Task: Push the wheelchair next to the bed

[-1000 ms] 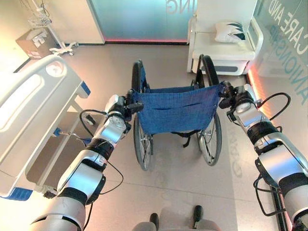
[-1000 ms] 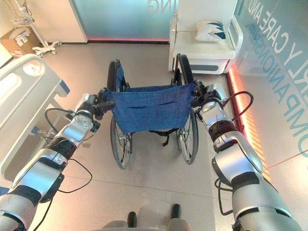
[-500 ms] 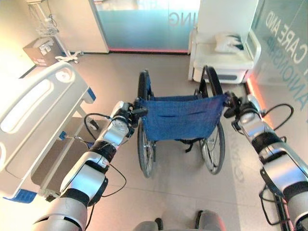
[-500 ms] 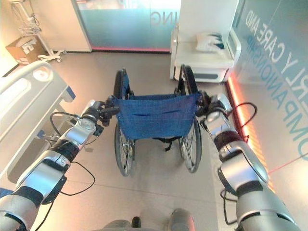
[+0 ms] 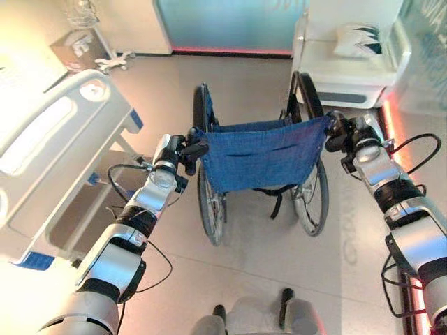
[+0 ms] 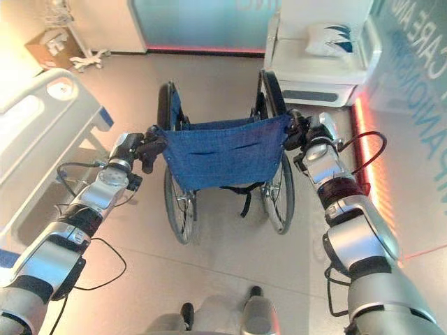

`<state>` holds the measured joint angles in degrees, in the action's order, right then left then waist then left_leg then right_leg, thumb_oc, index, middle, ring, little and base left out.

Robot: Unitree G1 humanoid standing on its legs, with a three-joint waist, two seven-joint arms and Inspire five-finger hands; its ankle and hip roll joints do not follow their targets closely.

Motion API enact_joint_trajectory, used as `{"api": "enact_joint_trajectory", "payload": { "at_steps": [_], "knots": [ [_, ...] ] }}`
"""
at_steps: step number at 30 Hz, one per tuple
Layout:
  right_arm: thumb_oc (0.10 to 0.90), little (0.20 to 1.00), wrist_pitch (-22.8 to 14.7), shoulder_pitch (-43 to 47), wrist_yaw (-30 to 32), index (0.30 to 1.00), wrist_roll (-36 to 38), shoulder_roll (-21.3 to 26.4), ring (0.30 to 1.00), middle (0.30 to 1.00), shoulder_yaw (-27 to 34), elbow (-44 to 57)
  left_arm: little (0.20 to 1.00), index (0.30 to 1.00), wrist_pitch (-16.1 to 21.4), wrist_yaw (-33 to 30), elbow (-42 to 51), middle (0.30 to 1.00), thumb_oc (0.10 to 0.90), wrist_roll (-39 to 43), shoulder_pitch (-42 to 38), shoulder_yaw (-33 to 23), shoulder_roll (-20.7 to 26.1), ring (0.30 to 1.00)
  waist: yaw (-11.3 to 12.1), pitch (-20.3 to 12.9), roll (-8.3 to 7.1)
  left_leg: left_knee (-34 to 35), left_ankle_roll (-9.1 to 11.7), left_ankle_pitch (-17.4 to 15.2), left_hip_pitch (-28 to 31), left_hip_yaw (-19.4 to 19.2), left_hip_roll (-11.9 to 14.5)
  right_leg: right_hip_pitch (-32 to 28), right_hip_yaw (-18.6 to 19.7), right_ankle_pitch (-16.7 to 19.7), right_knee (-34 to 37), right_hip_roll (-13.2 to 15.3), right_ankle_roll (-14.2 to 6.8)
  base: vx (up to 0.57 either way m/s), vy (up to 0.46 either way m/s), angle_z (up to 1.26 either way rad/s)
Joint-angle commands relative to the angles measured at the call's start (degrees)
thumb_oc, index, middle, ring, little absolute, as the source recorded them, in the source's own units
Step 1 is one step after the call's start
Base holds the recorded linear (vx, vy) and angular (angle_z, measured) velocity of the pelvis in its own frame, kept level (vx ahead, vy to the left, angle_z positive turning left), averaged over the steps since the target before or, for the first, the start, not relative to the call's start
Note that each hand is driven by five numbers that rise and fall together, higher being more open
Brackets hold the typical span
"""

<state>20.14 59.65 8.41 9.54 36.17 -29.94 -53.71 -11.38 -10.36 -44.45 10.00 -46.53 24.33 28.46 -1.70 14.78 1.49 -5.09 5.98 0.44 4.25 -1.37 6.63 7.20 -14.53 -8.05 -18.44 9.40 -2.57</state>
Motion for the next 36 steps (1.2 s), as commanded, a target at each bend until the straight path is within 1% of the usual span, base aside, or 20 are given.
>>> {"api": "enact_joint_trajectory", "payload": {
  "at_steps": [1, 3, 4, 6, 9, 11, 13, 15, 16, 18, 19, 20, 22, 24, 27, 28, 30, 34, 35, 36],
  "knots": [
    [0.4, 0.3, -8.06, 1.29, -5.36, 0.3, 2.86, -3.14, 0.3, 0.3, -3.94, 3.13, 0.3, 0.3, -0.85, 2.38, -3.97, 0.3, 0.4, 0.03, 2.47, 5.0, -1.76, 0.3, -1.24, -2.28, -4.39, -15.0, -0.42, 1.29, 6.98, -4.8, 0.97, -0.49, -0.71, 14.32, 12.98, -0.31, 0.42, 0.3, -0.228, 0.33],
    [0.4, 0.3, -7.79, 0.95, -5.08, 0.3, 3.35, -2.94, 0.3, 0.3, -3.78, 3.57, 0.3, 0.3, -0.72, 2.48, -3.87, 0.3, 0.4, -0.55, 2.54, 4.79, -1.74, 0.3, -0.34, -2.2, -4.76, -16.33, -0.43, 2.94, 3.18, -5.22, 0.68, -2.89, -1.46, 13.21, 14.23, -1.33, 1.28, 0.27, -0.169, 0.18],
    [0.4, 0.3, -7.56, 1.13, -4.83, 0.3, 3.33, -3.17, 0.3, 0.3, -4.07, 3.64, 0.3, 0.3, -1.03, 2.57, -3.39, 0.3, 0.4, -0.96, 2.38, 4.76, -1.61, 0.3, 1.21, -1.14, -4.87, -16.75, -1.41, 1.15, -0.35, -4.13, -1.81, -4.92, -0.65, 12.56, 14.59, -2.21, 1.24, 0.31, -0.136, 0.16],
    [0.4, 0.3, -7.12, 2.41, -4.34, 0.3, 3.06, -4.24, 0.3, 0.3, -4.55, 3.08, 0.3, 0.3, -1.57, 2.05, -2.05, 0.3, 0.4, -1.7, 2.41, 4.4, -1.44, 0.3, 3.27, 0.55, -5.04, -13.95, -2.25, 2.21, -6.12, -5.35, -4.36, -8.05, 0.88, 11.4, 15.56, -3.67, 1.06, 0.36, -0.131, -0.13],
    [0.4, 0.3, -6.2, 2.81, -3.06, 0.3, 2.63, -5.62, 0.3, 0.3, -4.73, 3.61, 0.3, 0.3, -2.37, 1.09, -0.51, 0.3, 0.4, -1.56, 2.56, 4.67, -1.64, 0.3, 6.11, 2.88, -4.19, -11.01, -1.75, 5.65, -13.33, -6.06, -5.8, -12.1, 2.36, 9.94, 16.64, -5.53, 1.31, 0.33, -0.052, -0.29],
    [0.4, 0.3, -5.82, 3.02, -3.63, 0.3, 1.74, -6.69, 0.3, 0.3, -4.79, 3.45, 0.3, 0.3, -3.7, 0.4, 1.85, 0.3, 0.4, -0.81, 3.96, 4.61, -0.72, 0.3, 9.81, 4.08, -2.22, -3.18, -0.1, 15.1, -21.46, -3.67, -5.33, -16.63, 5.22, 8.58, 17.97, -8.38, 2.06, 0.59, 0.046, -0.28],
    [0.4, 0.3, -6.69, 3.52, -5.47, 0.3, 1.15, -6.45, 0.3, 0.3, -4.84, 2.45, 0.3, 0.3, -4.46, 0.62, 4.2, 0.3, 0.4, 0.16, 5.43, 3.99, 1.38, 0.3, 11.85, 4.35, -1.89, 1.94, 0.05, 17.62, -22.86, -2.07, -5.04, -18.75, 7.02, 7.7, 18.02, -8.46, 2.23, 0.61, 0.159, -0.74],
    [0.4, 0.3, -7.7, 3.6, -6.74, 0.3, 0.86, -6.05, 0.3, 0.3, -4.77, 1.55, 0.3, 0.3, -4.63, 1.13, 5.37, 0.3, 0.4, 0.75, 6.15, 3.62, 2.75, 0.3, 12.31, 4.14, -1.4, 3.5, -0.09, 17.59, -22.15, -2.93, -4.39, -19.41, 7.08, 6.33, 17.21, -8.48, 2.32, 0.5, 0.191, -0.96],
    [0.4, 0.3, -8.62, 3.25, -7.63, 0.3, 0.24, -5.44, 0.3, 0.3, -4.72, 1.14, 0.3, 0.3, -4.09, 1.71, 6.5, 0.3, 0.4, 1.38, 7.04, 3.22, 4.2, 0.3, 12.34, 3.42, -0.28, 2.51, -0.49, 17.14, -21.01, -4.76, -3.44, -19.88, 6.26, 3.68, 15.14, -8.73, 2.69, 0.47, 0.212, -0.71],
    [0.4, 0.3, -9.87, 2.67, -7.82, 0.3, 0.02, -5.76, 0.3, 0.3, -4.8, -0.02, 0.3, 0.3, -3.71, 2.07, 6.74, 0.3, 0.4, 1.47, 7.31, 2.72, 5.26, 0.3, 12.56, 2.38, 0.37, 0.84, -1.82, 13.63, -19.78, -6.3, -3.51, -19.88, 5.75, 0.68, 11.86, -8.56, 2.81, 0.47, 0.204, -0.55],
    [0.4, 0.3, -10.0, 2.61, -7.79, 0.3, 0.12, -5.85, 0.3, 0.3, -4.82, -0.15, 0.3, 0.3, -3.67, 2.01, 6.74, 0.3, 0.4, 1.51, 7.36, 2.67, 5.33, 0.3, 12.63, 2.31, 0.31, 0.6, -2.02, 13.08, -19.68, -6.49, -3.62, -19.8, 5.8, 0.32, 11.39, -8.41, 2.78, 0.52, 0.179, -0.36],
    [0.4, 0.3, -10.42, 1.17, -7.72, 0.3, 0.32, -7.08, 0.3, 0.3, -4.13, -1.02, 0.3, 0.3, -3.67, 2.54, 5.68, 0.3, 0.4, 0.79, 7.38, 2.56, 4.89, 0.3, 13.2, 1.11, -0.17, -3.72, -3.98, 8.4, -19.89, -6.82, -4.66, -20.29, 4.96, -1.96, 8.71, -7.2, 2.3, 0.41, 0.125, -0.19],
    [0.4, 0.3, -10.76, -0.18, -6.65, 0.3, 0.47, -8.19, 0.3, 0.3, -4.64, -1.26, 0.3, 0.3, -3.71, 3.96, 4.67, 0.3, 0.4, -1.27, 7.1, 2.81, 4.85, 0.3, 14.27, -0.06, -0.85, -6.03, -5.44, 6.07, -19.75, -6.58, -5.4, -21.18, 3.93, -3.34, 5.72, -5.26, 0.94, 0.58, 0.19, -0.01],
    [0.4, 0.3, -11.38, -0.84, -6.57, 0.3, -0.53, -9.34, 0.3, 0.3, -3.61, -1.53, 0.3, 0.3, -3.22, 4.66, 2.83, 0.3, 0.4, -2.07, 6.0, 3.3, 5.12, 0.3, 15.02, -1.09, -1.58, -5.02, -6.79, 5.47, -17.93, -5.82, -7.09, -21.46, 2.38, -1.04, -0.83, -2.59, -1.55, 0.5, 0.198, -0.1],
    [0.4, 0.3, -11.67, -1.14, -6.03, 0.3, -0.7, -9.64, 0.3, 0.3, -3.27, -1.16, 0.3, 0.3, -3.28, 5.01, 1.66, 0.3, 0.4, -3.24, 4.4, 3.94, 4.91, 0.3, 15.64, -2.39, -2.18, -3.53, -7.8, 5.16, -17.37, -6.54, -8.28, -22.16, 1.87, 2.77, -5.13, -2.33, -3.2, 0.36, 0.149, -0.14],
    [0.4, 0.3, -11.32, -2.13, -5.77, 0.3, -0.46, -9.43, 0.3, 0.3, -3.07, 0.13, 0.3, 0.3, -3.62, 4.55, 1.84, 0.3, 0.4, -3.33, 4.26, 4.81, 4.66, 0.3, 15.3, -3.39, -2.94, -2.5, -8.65, 4.33, -15.65, -6.63, -9.58, -20.25, 1.64, 7.98, -9.19, -2.32, -4.31, 0.46, 0.177, -0.19],
    [0.4, 0.3, -11.01, -2.75, -5.98, 0.3, -0.82, -9.4, 0.3, 0.3, -2.69, 0.96, 0.3, 0.3, -4.04, 4.45, 1.72, 0.3, 0.4, -4.08, 4.22, 4.85, 4.07, 0.3, 14.41, -3.63, -3.27, -1.97, -9.08, 3.05, -13.11, -6.7, -10.38, -16.45, 0.63, 10.72, -11.08, -0.75, -4.6, 0.37, 0.115, -0.12],
    [0.4, 0.3, -10.27, -1.91, -6.7, 0.3, -1.18, -9.5, 0.3, 0.3, -2.33, 0.59, 0.3, 0.3, -4.23, 4.34, 1.38, 0.3, 0.4, -6.42, 5.32, 4.32, 2.29, 0.3, 11.86, -2.87, -1.7, -0.47, -8.62, 1.69, -6.69, -4.28, -9.96, -5.93, -0.98, 11.81, -4.56, 0.93, -2.92, 0.37, -0.02, -0.08],
    [0.4, 0.3, -9.97, -1.57, -6.85, 0.3, -0.95, -9.14, 0.3, 0.3, -2.21, 0.76, 0.3, 0.3, -4.2, 4.44, 1.49, 0.3, 0.4, -6.57, 5.3, 4.36, 2.43, 0.3, 11.23, -2.4, -1.34, -0.04, -8.61, 0.96, -5.23, -3.63, -9.8, -2.7, -1.2, 14.02, -3.22, 2.31, -2.99, 0.37, -0.172, -0.09],
    [0.4, 0.3, -8.83, -0.98, -6.75, 0.3, -0.57, -8.72, 0.3, 0.3, -2.18, 1.58, 0.3, 0.3, -4.23, 4.87, 2.14, 0.3, 0.4, -6.14, 5.12, 4.36, 3.33, 0.3, 9.32, -0.55, -2.23, 0.23, -9.08, -1.78, -2.59, -2.29, -11.14, 2.89, -0.01, 20.92, 2.78, 5.48, -4.77, 0.51, -0.275, 0.09]
  ]
}}
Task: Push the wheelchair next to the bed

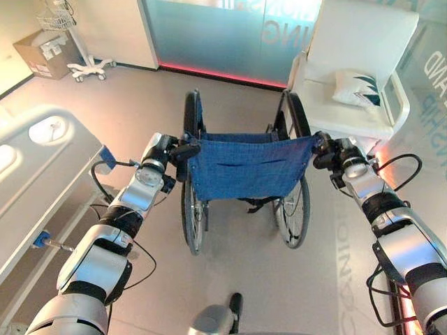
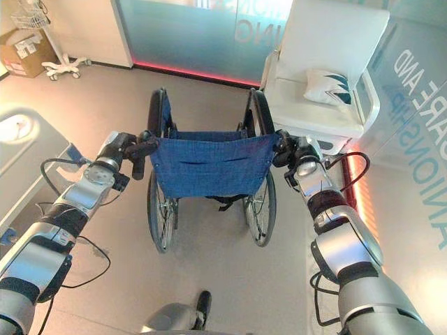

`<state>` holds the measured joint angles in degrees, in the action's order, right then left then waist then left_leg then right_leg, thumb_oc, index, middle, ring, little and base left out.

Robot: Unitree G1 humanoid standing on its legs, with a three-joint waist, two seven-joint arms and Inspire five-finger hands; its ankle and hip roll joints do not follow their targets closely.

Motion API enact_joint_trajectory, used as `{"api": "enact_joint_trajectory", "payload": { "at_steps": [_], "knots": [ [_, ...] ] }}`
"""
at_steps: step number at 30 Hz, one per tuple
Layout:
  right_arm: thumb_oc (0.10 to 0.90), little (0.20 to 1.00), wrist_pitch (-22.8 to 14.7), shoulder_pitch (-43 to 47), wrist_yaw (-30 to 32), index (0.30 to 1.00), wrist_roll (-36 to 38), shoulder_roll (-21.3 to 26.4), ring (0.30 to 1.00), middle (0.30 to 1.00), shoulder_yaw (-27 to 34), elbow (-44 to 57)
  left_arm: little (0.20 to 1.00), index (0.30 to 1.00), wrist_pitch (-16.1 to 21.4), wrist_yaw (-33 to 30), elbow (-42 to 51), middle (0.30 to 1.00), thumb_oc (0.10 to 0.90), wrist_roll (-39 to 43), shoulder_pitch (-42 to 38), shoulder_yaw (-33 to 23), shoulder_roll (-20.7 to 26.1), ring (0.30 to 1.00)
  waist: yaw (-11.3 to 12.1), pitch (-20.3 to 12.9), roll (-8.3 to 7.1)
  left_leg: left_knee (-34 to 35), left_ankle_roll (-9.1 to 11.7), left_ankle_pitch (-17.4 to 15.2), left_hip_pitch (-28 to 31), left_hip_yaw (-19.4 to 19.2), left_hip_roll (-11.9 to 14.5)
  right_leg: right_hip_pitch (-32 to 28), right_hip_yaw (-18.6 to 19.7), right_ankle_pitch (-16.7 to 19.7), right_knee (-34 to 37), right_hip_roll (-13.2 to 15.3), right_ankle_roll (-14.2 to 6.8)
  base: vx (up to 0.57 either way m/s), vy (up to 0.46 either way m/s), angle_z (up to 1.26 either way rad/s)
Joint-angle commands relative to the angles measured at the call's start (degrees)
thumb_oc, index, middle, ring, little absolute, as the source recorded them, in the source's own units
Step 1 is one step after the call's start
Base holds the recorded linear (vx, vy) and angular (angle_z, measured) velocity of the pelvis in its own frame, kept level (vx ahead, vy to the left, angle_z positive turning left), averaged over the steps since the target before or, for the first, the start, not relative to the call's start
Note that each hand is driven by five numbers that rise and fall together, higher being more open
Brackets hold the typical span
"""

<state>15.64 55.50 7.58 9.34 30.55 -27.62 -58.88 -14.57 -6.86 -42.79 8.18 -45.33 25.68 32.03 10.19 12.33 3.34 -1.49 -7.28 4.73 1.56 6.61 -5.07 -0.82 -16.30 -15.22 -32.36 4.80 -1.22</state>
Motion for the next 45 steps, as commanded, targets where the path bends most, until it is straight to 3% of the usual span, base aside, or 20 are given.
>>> {"api": "enact_joint_trajectory", "payload": {
  "at_steps": [1, 5, 7, 8, 10, 14, 17, 21, 22, 23, 26, 29, 33, 35, 40, 41, 43, 45],
  "knots": [
    [0.4, 0.3, -3.81, 3.38, -5.7, 0.3, -0.31, -2.91, 0.3, 0.3, -4.45, 7.17, 0.3, 0.3, -1.11, 1.98, 0.83, 0.3, 0.4, -3.97, 3.37, 3.13, 0.43, 0.3, -3.59, 2.96, -4.57, -3.61, 4.1, -7.63, 1.27, -9.1, -0.02, 13.13, 2.66, 29.92, 22.63, 10.94, -7.1, 0.59, -0.326, 0.44],
    [0.4, 0.3, -1.72, 5.34, -4.78, 0.3, -0.3, -2.46, 0.3, 0.3, -4.3, 7.39, 0.3, 0.3, -0.31, 3.08, 0.04, 0.3, 0.4, -3.2, 1.21, 4.36, 0.72, 0.3, -5.22, 4.55, -3.83, -4.76, 4.31, -10.24, 2.8, -5.06, 0.06, 14.22, 4.96, 30.11, 36.15, 10.17, -8.12, 0.38, -0.206, 1.05],
    [0.4, 0.3, -1.06, 5.96, -4.83, 0.3, -0.33, -2.42, 0.3, 0.3, -4.32, 7.4, 0.3, 0.3, -0.21, 3.17, -0.44, 0.3, 0.4, -3.11, 0.86, 4.63, 0.4, 0.3, -5.44, 4.61, -3.9, -5.97, 4.26, -11.14, 2.61, -4.44, -0.19, 13.82, 5.79, 29.85, 35.77, 9.97, -7.84, 0.42, -0.234, 0.77],
    [0.4, 0.3, -1.08, 5.83, -4.33, 0.3, 0.18, -2.45, 0.3, 0.3, -4.63, 6.89, 0.3, 0.3, 0.31, 3.59, -0.91, 0.3, 0.4, -3.27, 1.28, 4.68, 0.17, 0.3, -5.68, 4.27, -4.94, -8.53, 4.09, -13.09, 2.19, -4.79, -0.74, 12.39, 6.54, 29.32, 34.31, 9.77, -7.67, 0.66, -0.382, 0.64],
    [0.4, 0.3, -1.26, 5.63, -4.57, 0.3, 1.18, -1.79, 0.3, 0.3, -5.16, 6.4, 0.3, 0.3, 0.41, 3.95, -1.67, 0.3, 0.4, -3.35, 1.88, 4.55, -0.67, 0.3, -6.49, 3.4, -5.65, -11.18, 4.46, -14.57, 2.05, -4.79, -0.71, 11.91, 8.1, 28.25, 31.05, 9.19, -7.46, 0.56, -0.313, 0.65],
    [0.4, 0.3, -1.63, 4.61, -7.61, 0.3, 1.64, -0.81, 0.3, 0.3, -5.97, 7.28, 0.3, 0.3, 0.08, 2.87, -3.88, 0.3, 0.4, -3.06, 3.41, 4.29, -2.18, 0.3, -8.48, 1.52, -5.89, -12.66, 6.75, -16.84, 6.24, -5.37, 3.24, 12.15, 8.75, 25.99, 23.85, 8.06, -6.63, 0.55, -0.263, 0.67],
    [0.4, 0.3, -2.11, 4.25, -8.9, 0.3, 1.28, -0.46, 0.3, 0.3, -6.27, 7.67, 0.3, 0.3, -0.11, 1.79, -5.28, 0.3, 0.4, -2.58, 3.5, 4.03, -3.32, 0.3, -9.99, -0.17, -5.82, -13.12, 8.63, -14.36, 9.08, -6.62, 6.55, 12.01, 7.15, 24.72, 23.21, 6.66, -5.0, 0.41, -0.216, 0.35],
    [0.4, 0.3, -3.85, 3.82, -10.31, 0.3, 1.03, 0.91, 0.3, 0.3, -7.03, 6.98, 0.3, 0.3, 1.05, 0.95, -7.34, 0.3, 0.4, -2.48, 3.31, 4.32, -4.3, 0.3, -11.74, -3.0, -5.25, -18.56, 12.83, -0.88, 9.36, -10.82, 12.38, 9.39, 1.53, 21.87, 25.9, 3.95, -1.06, 0.28, -0.197, 0.29],
    [0.4, 0.3, -4.03, 3.76, -10.33, 0.3, 1.16, 1.16, 0.3, 0.3, -7.16, 7.06, 0.3, 0.3, 1.12, 0.89, -7.27, 0.3, 0.4, -2.28, 3.31, 4.31, -4.25, 0.3, -11.59, -3.01, -5.34, -19.73, 13.05, 0.17, 8.32, -11.39, 12.57, 8.61, 0.93, 21.43, 26.36, 3.72, -0.65, 0.3, -0.281, 0.23],
    [0.4, 0.3, -3.73, 3.27, -10.02, 0.3, 1.36, 1.88, 0.3, 0.3, -7.01, 8.01, 0.3, 0.3, 1.04, 1.19, -6.31, 0.3, 0.4, -2.15, 3.18, 4.06, -3.85, 0.3, -10.72, -2.19, -5.94, -21.9, 13.41, 1.81, 3.61, -13.48, 13.32, 5.5, -0.28, 20.41, 27.79, 3.37, 0.19, 0.22, -0.19, 0.11],
    [0.4, 0.3, -4.09, 2.84, -9.26, 0.3, 0.45, 1.82, 0.3, 0.3, -6.51, 8.1, 0.3, 0.3, 0.9, 1.13, -4.73, 0.3, 0.4, -3.29, 3.57, 3.66, -4.22, 0.3, -8.84, -0.39, -6.07, -19.7, 12.69, 1.04, -1.03, -13.8, 11.42, 1.68, 0.12, 19.85, 29.09, 2.93, -0.34, 0.23, -0.097, 0.02],
    [0.4, 0.3, -3.69, 4.06, -7.34, 0.3, -0.74, 0.74, 0.3, 0.3, -6.59, 7.73, 0.3, 0.3, 0.91, 0.23, -2.84, 0.3, 0.4, -3.17, 3.73, 3.21, -4.4, 0.3, -5.9, 2.43, -4.97, -14.1, 13.13, 5.11, -9.04, -14.89, 10.68, -3.51, 1.67, 17.98, 30.88, 0.97, -0.36, 0.27, -0.009, 0.04],
    [0.4, 0.3, -3.1, 4.98, -6.48, 0.3, -2.31, -0.37, 0.3, 0.3, -6.63, 7.55, 0.3, 0.3, 0.94, -0.14, -0.8, 0.3, 0.4, -2.63, 5.14, 2.6, -3.88, 0.3, -2.36, 4.21, -2.2, -1.34, 15.09, 14.12, -15.28, -16.77, 12.59, -8.49, 2.15, 15.58, 31.66, -1.27, -0.02, 0.39, 0.081, -0.14],
    [0.4, 0.3, -3.54, 4.85, -7.36, 0.3, -2.31, 0.36, 0.3, 0.3, -6.63, 7.36, 0.3, 0.3, 0.84, 0.36, 0.33, 0.3, 0.4, -2.13, 5.98, 2.38, -2.82, 0.3, -1.86, 3.89, -1.75, 0.04, 14.99, 14.51, -15.32, -18.02, 12.92, -9.27, 1.64, 14.53, 31.12, -1.52, 0.05, 0.36, 0.123, -0.57],
    [0.4, 0.3, -5.99, 4.41, -9.28, 0.3, -2.47, 0.89, 0.3, 0.3, -6.99, 5.23, 0.3, 0.3, 0.03, 2.07, 2.98, 0.3, 0.4, -1.67, 7.75, 2.3, -0.2, 0.3, 0.14, 1.85, -0.79, -0.05, 13.25, 11.86, -14.27, -19.61, 11.55, -11.7, 0.83, 9.85, 28.04, -2.01, 0.63, 0.38, 0.15, -0.29],
    [0.4, 0.3, -6.42, 4.17, -9.13, 0.3, -0.83, -0.06, 0.3, 0.3, -6.67, 4.06, 0.3, 0.3, -0.53, 1.98, 2.54, 0.3, 0.4, -2.22, 7.98, 2.06, -0.77, 0.3, 0.53, 0.98, -1.81, -2.74, 10.9, 6.34, -13.51, -20.29, 9.99, -12.06, 0.39, 8.09, 26.15, -0.77, 0.21, 0.38, 0.15, -0.24],
    [0.4, 0.3, -6.22, 3.22, -8.37, 0.3, -1.55, -1.71, 0.3, 0.3, -6.6, 4.41, 0.3, 0.3, -0.72, 2.23, 1.95, 0.3, 0.4, -3.31, 7.5, 2.33, -0.97, 0.3, 1.56, 0.11, -2.76, -5.44, 9.37, 3.3, -13.96, -19.99, 9.1, -12.98, -0.31, 7.0, 24.79, 0.85, -0.86, 0.4, 0.156, -0.32],
    [0.4, 0.3, -6.41, 2.64, -7.29, 0.3, -0.71, -2.45, 0.3, 0.3, -6.62, 5.01, 0.3, 0.3, -0.47, 2.16, 1.28, 0.3, 0.4, -3.26, 6.56, 2.53, -0.74, 0.3, 2.06, -0.57, -3.02, -5.53, 8.45, 2.48, -13.47, -19.85, 8.84, -12.8, -0.93, 7.01, 23.53, 1.74, -1.92, 0.29, 0.154, -0.36]
  ]
}}
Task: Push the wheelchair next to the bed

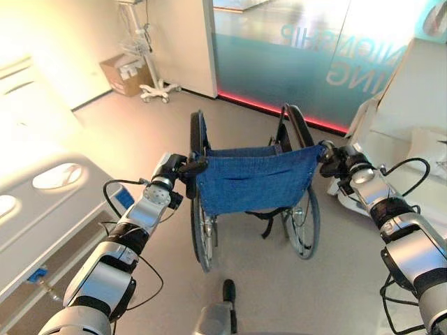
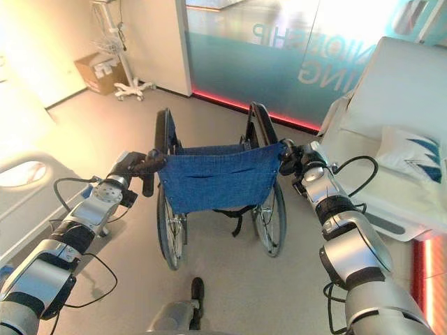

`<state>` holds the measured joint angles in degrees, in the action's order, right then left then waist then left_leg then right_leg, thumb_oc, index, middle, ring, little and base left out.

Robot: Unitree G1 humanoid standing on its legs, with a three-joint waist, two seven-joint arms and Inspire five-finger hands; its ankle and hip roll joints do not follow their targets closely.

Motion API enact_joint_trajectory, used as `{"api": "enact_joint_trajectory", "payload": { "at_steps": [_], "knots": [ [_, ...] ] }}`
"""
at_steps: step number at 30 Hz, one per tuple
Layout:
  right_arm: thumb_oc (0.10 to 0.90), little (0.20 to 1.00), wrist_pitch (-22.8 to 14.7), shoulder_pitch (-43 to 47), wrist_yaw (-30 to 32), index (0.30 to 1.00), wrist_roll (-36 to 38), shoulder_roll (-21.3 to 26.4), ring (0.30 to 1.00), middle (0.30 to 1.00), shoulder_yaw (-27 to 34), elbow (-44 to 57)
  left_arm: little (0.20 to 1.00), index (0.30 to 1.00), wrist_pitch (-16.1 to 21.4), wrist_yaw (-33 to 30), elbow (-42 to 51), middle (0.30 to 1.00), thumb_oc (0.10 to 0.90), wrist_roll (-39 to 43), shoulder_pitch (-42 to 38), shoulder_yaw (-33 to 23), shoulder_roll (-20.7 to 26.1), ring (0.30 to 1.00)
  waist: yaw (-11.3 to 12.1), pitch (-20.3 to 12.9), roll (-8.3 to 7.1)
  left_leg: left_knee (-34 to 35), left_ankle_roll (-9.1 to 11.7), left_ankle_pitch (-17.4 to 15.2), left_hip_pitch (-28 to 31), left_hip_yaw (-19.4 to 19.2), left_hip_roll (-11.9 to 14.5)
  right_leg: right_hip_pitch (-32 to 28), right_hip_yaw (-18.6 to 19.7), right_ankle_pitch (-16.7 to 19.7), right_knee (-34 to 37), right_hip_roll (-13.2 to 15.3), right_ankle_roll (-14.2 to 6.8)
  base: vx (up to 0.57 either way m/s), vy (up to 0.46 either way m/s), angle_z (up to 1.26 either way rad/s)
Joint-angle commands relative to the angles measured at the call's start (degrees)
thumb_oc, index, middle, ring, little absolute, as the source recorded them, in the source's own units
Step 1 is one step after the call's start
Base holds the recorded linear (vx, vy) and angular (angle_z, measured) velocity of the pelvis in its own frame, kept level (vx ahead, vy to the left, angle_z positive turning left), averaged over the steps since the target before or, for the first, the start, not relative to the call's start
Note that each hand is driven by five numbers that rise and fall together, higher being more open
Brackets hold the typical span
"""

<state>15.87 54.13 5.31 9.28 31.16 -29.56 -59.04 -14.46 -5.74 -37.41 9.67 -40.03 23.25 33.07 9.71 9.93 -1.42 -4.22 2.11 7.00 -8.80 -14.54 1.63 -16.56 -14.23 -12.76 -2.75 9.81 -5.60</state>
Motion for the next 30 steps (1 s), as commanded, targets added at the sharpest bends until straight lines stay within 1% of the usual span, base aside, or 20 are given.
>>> {"api": "enact_joint_trajectory", "payload": {
  "at_steps": [1, 3, 5, 6, 7, 8, 9, 10, 12, 13, 14, 15, 16, 17, 18, 21, 24, 26, 27, 30],
  "knots": [
    [0.4, 0.3, -6.73, 3.66, -4.75, 0.3, -1.18, -3.39, 0.3, 0.3, -4.17, 5.76, 0.3, 0.3, -0.42, 1.2, -4.78, 0.3, 0.4, -4.91, 0.28, 5.1, -1.63, 0.3, 2.62, 1.57, 1.74, -2.53, -1.37, -0.13, -2.64, 1.69, 1.72, 3.02, -3.43, 4.09, -7.2, -2.7, 2.09, 0.2, 0.134, -0.43],
    [0.4, 0.3, -6.93, 3.5, -3.88, 0.3, -1.48, -4.17, 0.3, 0.3, -3.66, 6.28, 0.3, 0.3, -0.64, 0.67, -5.87, 0.3, 0.4, -5.27, -1.64, 5.55, -1.97, 0.3, 2.93, 1.11, 1.12, -1.97, -2.04, -0.5, -2.69, 2.19, 0.31, 2.29, -3.46, 4.38, -9.71, -1.03, 0.9, 0.24, 0.203, -0.25],
    [0.4, 0.3, -7.22, 3.48, -3.73, 0.3, -2.05, -4.35, 0.3, 0.3, -3.09, 6.55, 0.3, 0.3, -1.29, -0.08, -6.41, 0.3, 0.4, -5.17, -3.51, 6.33, -2.45, 0.3, 2.97, 0.49, 0.31, -0.88, -3.09, -0.96, -2.92, 2.26, -1.71, 2.47, -2.5, 8.0, -12.83, -0.05, -0.22, 0.19, 0.184, -0.01],
    [0.4, 0.3, -7.23, 3.46, -3.73, 0.3, -2.11, -4.3, 0.3, 0.3, -3.04, 6.62, 0.3, 0.3, -1.38, -0.14, -6.48, 0.3, 0.4, -5.23, -3.73, 6.41, -2.55, 0.3, 3.01, 0.31, 0.41, -0.7, -3.18, -0.94, -3.01, 2.26, -1.74, 2.64, -2.29, 8.64, -12.93, -0.28, -0.26, 0.18, 0.142, 0.12],
    [0.4, 0.3, -7.28, 3.07, -3.53, 0.3, -1.71, -4.07, 0.3, 0.3, -3.0, 6.88, 0.3, 0.3, -1.66, -0.33, -6.76, 0.3, 0.4, -5.66, -4.35, 6.93, -3.0, 0.3, 2.45, -0.01, -0.22, 0.28, -3.89, -1.46, -2.1, 2.36, -3.18, 3.49, -1.56, 10.36, -15.62, -0.41, -0.93, 0.17, 0.116, 0.25],
    [0.4, 0.3, -7.28, 2.85, -3.54, 0.3, -1.54, -3.86, 0.3, 0.3, -3.02, 7.05, 0.3, 0.3, -1.83, -0.32, -6.82, 0.3, 0.4, -5.93, -4.52, 7.13, -3.27, 0.3, 2.27, -0.4, -0.18, 0.7, -4.12, -1.6, -1.73, 2.62, -3.44, 4.3, -1.2, 11.84, -16.32, -0.78, -1.07, 0.31, 0.152, 0.49],
    [0.4, 0.3, -6.5, 2.44, -4.3, 0.3, -1.94, -3.66, 0.3, 0.3, -2.84, 7.82, 0.3, 0.3, -2.19, -0.08, -6.95, 0.3, 0.4, -6.83, -4.59, 7.25, -3.86, 0.3, 1.28, -0.62, -0.48, 1.41, -4.48, -2.26, 0.34, 3.61, -4.55, 6.74, -1.07, 13.91, -17.35, 0.34, -1.18, 0.23, 0.094, 0.48],
    [0.4, 0.3, -6.43, 2.47, -4.51, 0.3, -2.02, -3.54, 0.3, 0.3, -2.86, 7.83, 0.3, 0.3, -2.12, -0.06, -7.09, 0.3, 0.4, -6.98, -4.56, 7.2, -4.02, 0.3, 1.07, -0.75, -0.13, 1.48, -4.43, -2.34, 0.74, 3.78, -4.27, 7.65, -1.07, 14.23, -16.94, 0.32, -0.98, 0.31, 0.076, 0.4],
    [0.4, 0.3, -6.5, 3.02, -5.84, 0.3, -2.66, -3.15, 0.3, 0.3, -2.78, 7.29, 0.3, 0.3, -1.69, 0.08, -7.36, 0.3, 0.4, -8.22, -4.11, 6.68, -4.45, 0.3, -0.69, -0.18, 1.45, 1.9, -3.91, -3.18, 4.56, 5.25, -3.37, 13.86, -0.92, 14.49, -14.65, 1.66, -0.14, 0.23, -0.003, 0.29],
    [0.4, 0.3, -6.51, 3.25, -6.01, 0.3, -2.84, -3.11, 0.3, 0.3, -2.73, 7.31, 0.3, 0.3, -1.61, 0.08, -7.25, 0.3, 0.4, -9.32, -4.15, 6.6, -4.22, 0.3, -1.3, 0.34, 1.77, 2.12, -3.76, -3.59, 5.9, 5.89, -3.22, 15.93, -0.62, 15.45, -13.91, 2.47, -0.14, 0.14, -0.084, 0.2],
    [0.4, 0.3, -6.46, 3.62, -6.05, 0.3, -3.16, -3.03, 0.3, 0.3, -2.67, 7.46, 0.3, 0.3, -1.41, 0.33, -7.16, 0.3, 0.4, -10.1, -4.5, 6.76, -3.59, 0.3, -2.09, 1.04, 2.06, 2.28, -3.63, -4.23, 7.13, 6.79, -3.0, 19.14, 0.28, 17.9, -12.28, 3.6, -0.33, 0.15, -0.206, 0.07],
    [0.4, 0.3, -6.36, 4.39, -5.54, 0.3, -3.58, -2.71, 0.3, 0.3, -2.88, 7.67, 0.3, 0.3, -0.71, 1.62, -7.15, 0.3, 0.4, -9.46, -5.53, 7.1, -2.25, 0.3, -3.33, 2.66, 1.68, 2.29, -3.8, -6.05, 8.49, 8.04, -3.38, 23.17, 2.32, 22.09, -8.65, 5.58, -1.52, 0.17, -0.285, -0.03],
    [0.4, 0.3, -6.0, 4.68, -5.39, 0.3, -4.13, -2.22, 0.3, 0.3, -3.09, 8.11, 0.3, 0.3, -0.67, 2.4, -6.64, 0.3, 0.4, -8.56, -6.14, 7.53, -1.49, 0.3, -3.99, 3.5, 1.13, 2.11, -3.95, -7.48, 9.12, 8.85, -3.8, 24.71, 3.56, 24.94, -5.45, 6.75, -2.51, 0.17, -0.277, 0.13],
    [0.4, 0.3, -5.77, 4.77, -5.11, 0.3, -4.15, -1.97, 0.3, 0.3, -3.19, 8.39, 0.3, 0.3, -0.71, 2.73, -6.36, 0.3, 0.4, -8.02, -6.37, 7.75, -1.14, 0.3, -4.24, 3.86, 0.92, 1.92, -3.99, -8.15, 9.42, 9.25, -3.89, 25.14, 4.01, 26.02, -3.86, 7.19, -2.98, 0.26, -0.315, 0.55],
    [0.4, 0.3, -4.89, 5.08, -4.75, 0.3, -5.62, -0.86, 0.3, 0.3, -3.59, 9.54, 0.3, 0.3, -0.12, 4.71, -5.66, 0.3, 0.4, -6.75, -6.65, 8.05, -0.06, 0.3, -4.85, 4.83, 0.52, 1.0, -4.0, -9.9, 10.09, 10.58, -3.86, 26.75, 4.92, 28.08, 1.04, 8.3, -4.0, 0.22, -0.236, 0.74],
    [0.4, 0.3, -3.48, 6.19, -6.3, 0.3, -8.84, 1.28, 0.3, 0.3, -4.18, 11.0, 0.3, 0.3, 0.45, 7.52, -4.32, 0.3, 0.4, -6.98, -6.01, 8.24, 0.84, 0.3, -4.99, 5.49, 0.32, -0.46, -3.62, -11.36, 10.71, 11.34, -2.9, 26.64, 4.56, 28.95, 4.59, 9.03, -4.74, 0.34, -0.315, 0.91],
    [0.4, 0.3, -2.15, 8.59, -10.88, 0.3, -13.05, 5.99, 0.3, 0.3, -6.75, 12.64, 0.3, 0.3, 2.12, 11.85, -1.54, 0.3, 0.4, -6.75, -3.15, 8.06, 2.22, 0.3, -4.72, 5.54, -0.75, -2.77, -3.12, -12.94, 11.29, 14.48, -1.89, 25.85, 7.24, 29.42, 4.18, 9.83, -5.4, 0.39, -0.364, 0.87],
    [0.4, 0.3, -2.83, 9.24, -12.15, 0.3, -12.92, 7.68, 0.3, 0.3, -7.74, 12.86, 0.3, 0.3, 2.14, 12.58, -0.4, 0.3, 0.4, -6.7, -2.32, 8.13, 2.71, 0.3, -4.71, 5.34, -1.01, -3.27, -2.86, -13.09, 11.2, 15.82, -1.28, 25.15, 8.1, 28.31, 3.42, 9.33, -5.54, 0.33, -0.382, 0.95],
    [0.4, 0.3, -4.48, 9.64, -13.94, 0.3, -11.06, 10.32, 0.3, 0.3, -8.75, 12.84, 0.3, 0.3, 2.28, 12.91, 0.6, 0.3, 0.4, -6.7, -0.42, 7.97, 2.83, 0.3, -4.9, 4.6, -1.81, -4.2, -2.04, -13.19, 10.93, 17.68, -0.27, 24.23, 9.03, 26.2, 2.05, 8.05, -5.84, 0.31, -0.378, 1.0],
    [0.4, 0.3, -4.28, 11.01, -17.11, 0.3, -10.84, 11.73, 0.3, 0.3, -10.5, 14.88, 0.3, 0.3, 1.66, 13.4, 1.61, 0.3, 0.4, -7.5, 2.78, 7.36, 2.37, 0.3, -4.96, 3.81, -2.34, -3.06, 0.15, -12.15, 14.0, 17.04, 3.44, 24.39, 6.12, 23.7, -2.57, 7.45, -5.83, 0.35, -0.331, 0.77]
  ]
}}
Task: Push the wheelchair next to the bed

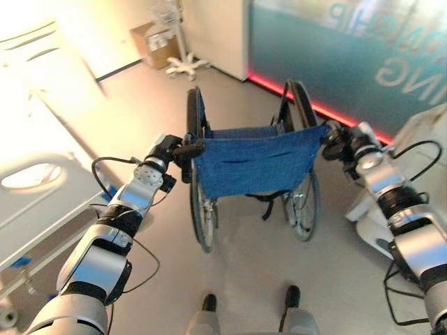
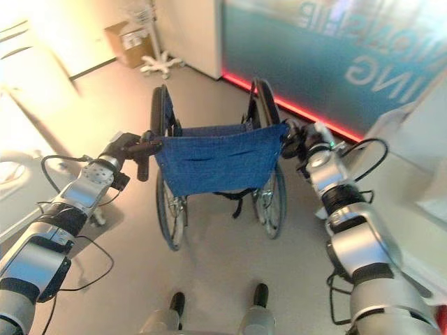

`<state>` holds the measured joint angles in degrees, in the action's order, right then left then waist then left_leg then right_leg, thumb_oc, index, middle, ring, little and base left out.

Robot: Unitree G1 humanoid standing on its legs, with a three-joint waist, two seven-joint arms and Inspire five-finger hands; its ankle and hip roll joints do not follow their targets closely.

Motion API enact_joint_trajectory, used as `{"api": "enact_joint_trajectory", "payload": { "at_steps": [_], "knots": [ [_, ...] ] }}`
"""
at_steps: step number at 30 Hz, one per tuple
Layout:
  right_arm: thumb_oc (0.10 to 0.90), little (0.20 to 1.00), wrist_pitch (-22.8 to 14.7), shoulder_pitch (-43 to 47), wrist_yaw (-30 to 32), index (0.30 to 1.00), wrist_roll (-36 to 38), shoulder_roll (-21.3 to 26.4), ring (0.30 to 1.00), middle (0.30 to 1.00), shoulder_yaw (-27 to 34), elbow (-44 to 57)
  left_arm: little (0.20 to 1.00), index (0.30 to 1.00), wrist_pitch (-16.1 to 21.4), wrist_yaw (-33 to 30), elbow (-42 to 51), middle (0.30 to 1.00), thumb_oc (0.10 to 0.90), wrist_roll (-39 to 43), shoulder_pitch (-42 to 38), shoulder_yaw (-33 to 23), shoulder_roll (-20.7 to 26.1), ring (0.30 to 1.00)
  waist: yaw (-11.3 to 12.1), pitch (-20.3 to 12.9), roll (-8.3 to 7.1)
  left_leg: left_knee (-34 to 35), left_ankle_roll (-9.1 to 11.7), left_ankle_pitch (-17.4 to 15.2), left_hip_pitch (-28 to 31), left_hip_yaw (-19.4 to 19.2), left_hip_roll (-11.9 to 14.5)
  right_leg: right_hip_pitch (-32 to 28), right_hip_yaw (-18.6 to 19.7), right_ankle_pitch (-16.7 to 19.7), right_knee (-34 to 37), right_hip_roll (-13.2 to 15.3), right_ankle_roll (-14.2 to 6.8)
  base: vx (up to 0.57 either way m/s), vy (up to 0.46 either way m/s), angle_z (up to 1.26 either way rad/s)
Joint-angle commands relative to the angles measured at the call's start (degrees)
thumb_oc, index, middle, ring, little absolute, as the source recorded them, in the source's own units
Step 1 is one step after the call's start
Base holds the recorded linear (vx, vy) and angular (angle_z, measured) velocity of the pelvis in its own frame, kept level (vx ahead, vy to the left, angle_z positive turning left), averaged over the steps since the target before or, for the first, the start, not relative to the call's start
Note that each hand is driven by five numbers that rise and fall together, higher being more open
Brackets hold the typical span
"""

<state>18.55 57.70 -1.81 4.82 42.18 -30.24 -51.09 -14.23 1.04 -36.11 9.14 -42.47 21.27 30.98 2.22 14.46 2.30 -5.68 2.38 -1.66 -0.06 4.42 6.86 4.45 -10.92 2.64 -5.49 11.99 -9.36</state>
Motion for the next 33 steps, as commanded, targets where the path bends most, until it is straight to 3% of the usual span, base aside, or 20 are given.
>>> {"api": "enact_joint_trajectory", "payload": {
  "at_steps": [1, 5, 11, 14, 17, 19, 22, 23, 25, 26, 29, 31, 33],
  "knots": [
    [0.4, 0.3, -7.26, 8.54, -11.76, 0.3, -5.76, 1.15, 0.3, 0.3, -10.69, 7.44, 0.3, 0.3, 1.35, 6.85, 0.71, 0.3, 0.4, -7.84, 7.04, 9.12, 3.82, 0.3, 2.29, -1.29, -6.37, -0.04, 1.46, -2.34, 7.66, -3.5, 0.74, 3.07, 0.24, 7.57, -0.65, 4.78, -1.34, 0.25, -0.237, 0.36],
    [0.4, 0.3, -6.86, 10.67, -12.87, 0.3, -4.24, 1.57, 0.3, 0.3, -12.84, 8.19, 0.3, 0.3, 1.67, 7.5, 2.12, 0.3, 0.4, -7.48, 7.33, 9.56, 3.92, 0.3, 2.57, -0.86, -6.3, -0.8, 3.46, 3.69, 5.44, -6.12, 4.23, 0.42, -4.46, 4.86, -0.34, 2.4, 1.37, 0.19, -0.281, 0.45],
    [0.4, 0.3, -7.41, 10.98, -12.13, 0.3, -4.14, 0.48, 0.3, 0.3, -13.63, 6.87, 0.3, 0.3, 2.64, 5.83, 0.81, 0.3, 0.4, -7.7, 6.66, 9.19, 2.6, 0.3, 1.83, 0.12, -5.14, -0.98, 5.48, 9.73, 5.35, -11.2, 7.25, -1.09, -9.91, 1.57, -0.69, -0.59, 4.43, 0.1, -0.265, 0.39],
    [0.4, 0.3, -7.2, 10.28, -11.35, 0.3, -3.95, 0.19, 0.3, 0.3, -13.56, 6.17, 0.3, 0.3, 3.13, 5.31, -0.46, 0.3, 0.4, -8.29, 6.78, 9.3, 1.44, 0.3, 1.47, 0.28, -5.12, -3.55, 6.23, 10.34, 5.38, -14.71, 8.0, -2.85, -13.01, 0.7, 0.31, -1.39, 5.5, 0.13, -0.253, 0.48],
    [0.4, 0.3, -7.88, 9.71, -10.92, 0.3, -5.13, -0.66, 0.3, 0.3, -13.06, 5.5, 0.3, 0.3, 3.65, 4.66, -1.57, 0.3, 0.4, -8.52, 6.87, 9.29, 0.82, 0.3, 1.61, 0.39, -4.91, -3.28, 5.77, 9.23, 5.22, -14.83, 5.72, -3.52, -13.68, 0.19, 0.53, -2.39, 5.89, 0.15, -0.172, 0.38],
    [0.4, 0.3, -8.09, 10.3, -10.19, 0.3, -6.88, -2.04, 0.3, 0.3, -13.84, 5.74, 0.3, 0.3, 3.22, 4.08, 0.71, 0.3, 0.4, -8.7, 7.32, 8.74, 1.63, 0.3, 4.33, 1.67, -4.41, -0.49, 3.87, 7.54, 0.66, -11.72, -1.0, -5.7, -11.42, -0.98, 0.37, -4.95, 5.6, 0.3, -0.196, 0.13],
    [0.4, 0.3, -5.91, 9.71, -9.13, 0.3, -7.99, -1.74, 0.3, 0.3, -12.98, 8.21, 0.3, 0.3, 3.28, 3.11, 4.26, 0.3, 0.4, -8.25, 8.95, 8.18, 2.78, 0.3, 7.22, 3.91, -3.79, -0.68, 4.29, 12.49, -7.77, -12.45, -1.82, -10.05, -10.31, -3.38, 1.25, -7.17, 6.64, 0.24, -0.085, 0.03],
    [0.4, 0.3, -5.72, 9.59, -9.04, 0.3, -7.79, -1.52, 0.3, 0.3, -12.72, 8.54, 0.3, 0.3, 3.26, 2.69, 5.11, 0.3, 0.4, -8.4, 9.61, 8.01, 3.0, 0.3, 7.89, 4.29, -3.49, -0.32, 4.34, 13.74, -9.32, -12.23, -1.91, -10.91, -9.91, -4.0, 1.39, -7.81, 6.97, 0.38, -0.005, -0.23],
    [0.4, 0.3, -5.94, 11.14, -11.29, 0.3, -7.21, -1.45, 0.3, 0.3, -12.65, 7.3, 0.3, 0.3, 2.65, 3.23, 7.53, 0.3, 0.4, -7.98, 11.92, 6.83, 4.62, 0.3, 10.98, 4.24, -2.54, 3.45, 4.41, 19.25, -13.28, -12.05, -2.26, -14.95, -8.33, -6.14, 2.05, -10.29, 8.11, 0.53, 0.066, -0.25],
    [0.4, 0.3, -6.54, 11.6, -11.95, 0.3, -7.32, -1.67, 0.3, 0.3, -12.73, 6.34, 0.3, 0.3, 2.26, 3.72, 7.9, 0.3, 0.4, -8.16, 12.17, 6.53, 4.8, 0.3, 11.6, 3.98, -2.43, 3.82, 4.25, 19.68, -13.57, -12.66, -2.57, -15.82, -8.16, -6.69, 2.06, -10.67, 8.33, 0.45, 0.081, -0.57],
    [0.4, 0.3, -8.7, 11.82, -12.95, 0.3, -7.64, -2.25, 0.3, 0.3, -13.13, 4.9, 0.3, 0.3, 0.82, 4.86, 9.01, 0.3, 0.4, -7.97, 12.54, 6.61, 5.55, 0.3, 12.87, 2.92, -2.28, 2.33, 2.98, 17.72, -14.11, -15.04, -3.34, -17.27, -8.63, -8.88, 1.18, -11.22, 9.07, 0.26, 0.053, -0.68],
    [0.4, 0.3, -8.92, 11.05, -12.13, 0.3, -6.42, -4.13, 0.3, 0.3, -13.27, 3.66, 0.3, 0.3, -0.33, 4.09, 8.36, 0.3, 0.4, -7.24, 12.23, 7.24, 4.9, 0.3, 13.11, 1.71, -3.91, -0.92, -0.47, 10.17, -12.6, -16.79, -4.77, -17.07, -9.42, -10.03, -0.21, -9.9, 9.07, 0.38, 0.105, -0.6],
    [0.4, 0.3, -9.43, 9.3, -11.39, 0.3, -7.94, -6.84, 0.3, 0.3, -12.24, 4.19, 0.3, 0.3, -0.25, 3.17, 6.07, 0.3, 0.4, -7.69, 10.64, 7.39, 4.49, 0.3, 14.03, 0.94, -5.02, -0.76, -1.87, 8.94, -12.09, -16.41, -5.08, -17.17, -9.86, -11.24, -2.96, -9.09, 7.71, 0.31, 0.063, -0.3]
  ]
}}
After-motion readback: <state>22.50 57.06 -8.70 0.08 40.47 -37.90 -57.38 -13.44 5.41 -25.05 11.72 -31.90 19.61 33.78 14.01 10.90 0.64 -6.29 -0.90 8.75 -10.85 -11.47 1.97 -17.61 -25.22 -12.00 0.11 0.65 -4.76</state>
